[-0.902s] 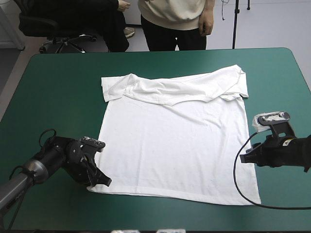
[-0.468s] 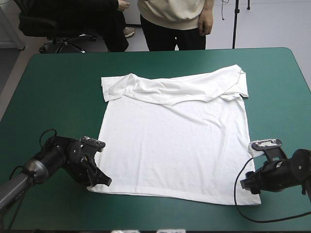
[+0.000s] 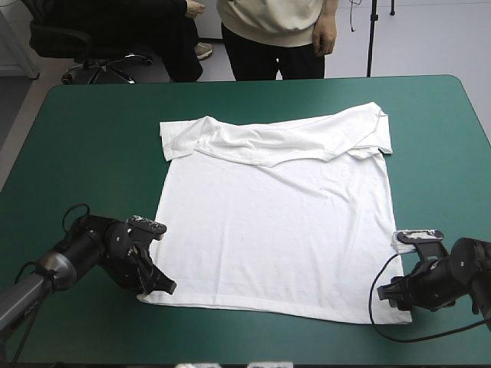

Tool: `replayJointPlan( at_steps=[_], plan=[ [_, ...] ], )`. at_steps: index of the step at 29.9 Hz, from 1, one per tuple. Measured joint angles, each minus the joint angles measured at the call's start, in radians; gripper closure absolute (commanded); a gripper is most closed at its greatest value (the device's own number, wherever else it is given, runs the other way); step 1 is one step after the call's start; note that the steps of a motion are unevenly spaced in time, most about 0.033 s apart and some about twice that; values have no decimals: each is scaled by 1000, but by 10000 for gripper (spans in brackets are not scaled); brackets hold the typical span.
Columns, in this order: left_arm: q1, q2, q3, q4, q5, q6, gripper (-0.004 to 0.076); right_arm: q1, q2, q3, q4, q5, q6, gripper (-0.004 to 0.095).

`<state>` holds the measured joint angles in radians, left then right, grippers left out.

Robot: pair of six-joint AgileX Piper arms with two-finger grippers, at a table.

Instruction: Fold the cloth

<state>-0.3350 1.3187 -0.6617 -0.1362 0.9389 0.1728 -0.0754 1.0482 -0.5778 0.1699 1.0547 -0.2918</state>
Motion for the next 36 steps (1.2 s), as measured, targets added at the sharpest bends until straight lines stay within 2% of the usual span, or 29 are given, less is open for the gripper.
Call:
replayJointPlan(
  at_steps=[3, 5, 14, 16, 17, 26, 30, 36],
  plan=[
    [0, 0, 0, 0, 0, 2, 741, 0, 59, 0, 11, -3, 1, 386],
    [0, 0, 0, 0, 0, 3, 741, 0, 97, 0, 19, -4, 3, 430],
    [0, 0, 0, 0, -2, 4, 741, 0, 132, 10, 73, 23, -29, 767],
    [0, 0, 0, 0, -4, 10, 741, -1, 132, 23, 91, 23, -47, 898],
    [0, 0, 0, 0, -5, 12, 741, -1, 131, 29, 100, 23, -53, 929],
    [-2, -35, -14, 38, -31, -23, 741, 0, 99, 5, 81, -9, -24, 906],
    [-2, -72, -106, 81, -26, -58, 741, 0, 36, -93, 36, -31, 0, 906],
    [-2, -95, -321, 78, -3, -61, 741, 0, -20, -287, 43, -30, -12, 906]
  ],
)
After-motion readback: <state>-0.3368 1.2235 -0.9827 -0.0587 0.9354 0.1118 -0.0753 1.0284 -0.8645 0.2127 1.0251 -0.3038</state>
